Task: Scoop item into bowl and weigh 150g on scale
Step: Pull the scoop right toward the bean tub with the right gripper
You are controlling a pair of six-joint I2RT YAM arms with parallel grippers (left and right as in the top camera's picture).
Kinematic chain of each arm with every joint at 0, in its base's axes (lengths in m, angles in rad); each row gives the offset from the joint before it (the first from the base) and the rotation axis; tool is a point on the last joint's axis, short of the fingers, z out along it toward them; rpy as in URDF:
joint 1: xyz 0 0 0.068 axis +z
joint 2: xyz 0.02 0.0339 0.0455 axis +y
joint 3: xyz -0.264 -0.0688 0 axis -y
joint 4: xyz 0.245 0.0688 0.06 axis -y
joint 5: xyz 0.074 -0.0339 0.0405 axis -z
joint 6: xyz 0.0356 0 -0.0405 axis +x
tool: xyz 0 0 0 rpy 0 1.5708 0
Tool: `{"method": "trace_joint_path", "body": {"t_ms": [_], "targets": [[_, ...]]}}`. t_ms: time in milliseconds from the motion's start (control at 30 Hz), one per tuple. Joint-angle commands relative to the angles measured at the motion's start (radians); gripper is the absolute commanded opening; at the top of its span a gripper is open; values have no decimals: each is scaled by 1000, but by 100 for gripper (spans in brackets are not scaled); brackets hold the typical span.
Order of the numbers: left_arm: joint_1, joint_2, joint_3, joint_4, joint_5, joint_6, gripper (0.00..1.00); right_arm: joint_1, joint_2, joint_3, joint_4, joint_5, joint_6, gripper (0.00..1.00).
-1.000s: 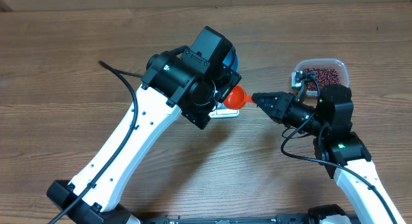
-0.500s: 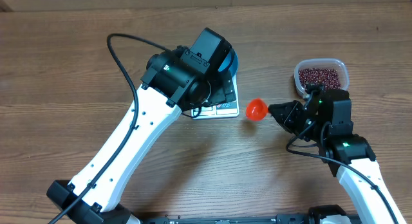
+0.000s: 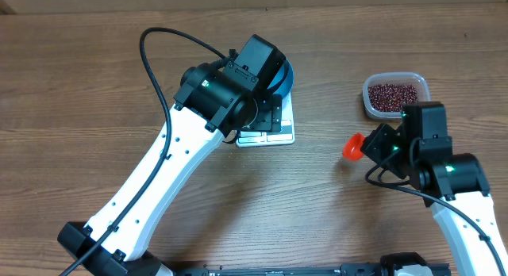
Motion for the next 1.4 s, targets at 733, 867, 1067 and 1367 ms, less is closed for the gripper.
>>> {"method": "trace_joint_path", "body": {"t_ms": [733,867,1067,1367], "targets": [[-4,3,-6,88,2,555,4,-4,-7,94,-66,111,3,4],[-4,5,-50,148,10,555,4,-4,-7,94,-65,111,3,4],[-4,5,-190,272,16,555,4,-4,-7,94,-66,111,3,4],[-6,5,-528,612,30,555,4,-4,-7,94,-63,111,3,4]]}}
